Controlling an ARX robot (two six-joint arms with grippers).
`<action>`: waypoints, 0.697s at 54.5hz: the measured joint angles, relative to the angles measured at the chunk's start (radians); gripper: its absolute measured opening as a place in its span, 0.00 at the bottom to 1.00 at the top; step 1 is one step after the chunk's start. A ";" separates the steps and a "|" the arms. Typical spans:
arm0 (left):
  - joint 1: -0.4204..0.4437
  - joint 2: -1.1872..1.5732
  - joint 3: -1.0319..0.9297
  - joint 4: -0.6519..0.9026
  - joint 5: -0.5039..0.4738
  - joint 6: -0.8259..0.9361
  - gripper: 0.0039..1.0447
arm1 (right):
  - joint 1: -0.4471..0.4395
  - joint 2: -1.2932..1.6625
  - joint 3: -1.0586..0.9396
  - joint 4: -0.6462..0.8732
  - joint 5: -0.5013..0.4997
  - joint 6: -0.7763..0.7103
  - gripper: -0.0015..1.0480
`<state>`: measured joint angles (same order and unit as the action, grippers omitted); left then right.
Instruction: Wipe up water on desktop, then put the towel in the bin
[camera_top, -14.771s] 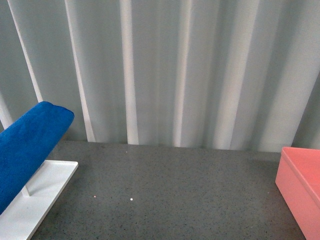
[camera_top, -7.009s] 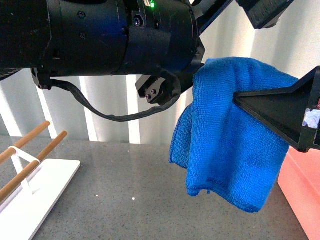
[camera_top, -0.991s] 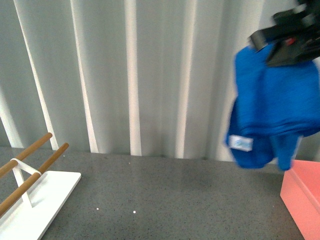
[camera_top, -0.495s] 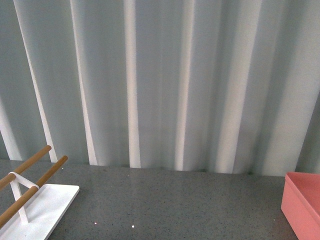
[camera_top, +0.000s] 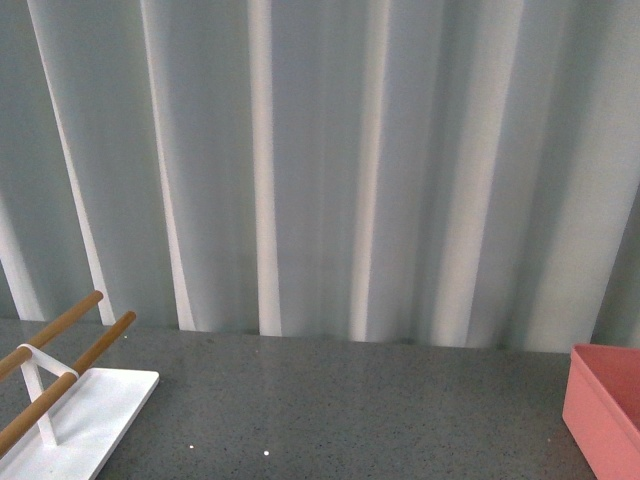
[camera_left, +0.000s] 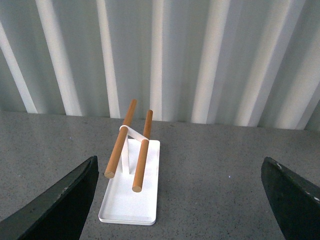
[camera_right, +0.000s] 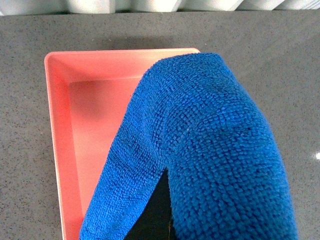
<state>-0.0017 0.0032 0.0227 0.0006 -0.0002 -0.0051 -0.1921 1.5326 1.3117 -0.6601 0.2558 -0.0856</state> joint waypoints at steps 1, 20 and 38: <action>0.000 0.000 0.000 0.000 0.000 0.000 0.94 | -0.004 0.000 -0.006 0.004 -0.002 0.000 0.04; 0.000 0.000 0.000 0.000 0.000 0.000 0.94 | -0.049 0.011 -0.061 0.037 -0.011 0.004 0.22; 0.000 0.000 0.000 0.000 0.000 0.000 0.94 | -0.050 0.012 -0.061 0.037 -0.011 0.004 0.78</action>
<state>-0.0017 0.0032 0.0227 0.0006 -0.0002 -0.0051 -0.2417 1.5448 1.2507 -0.6235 0.2443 -0.0814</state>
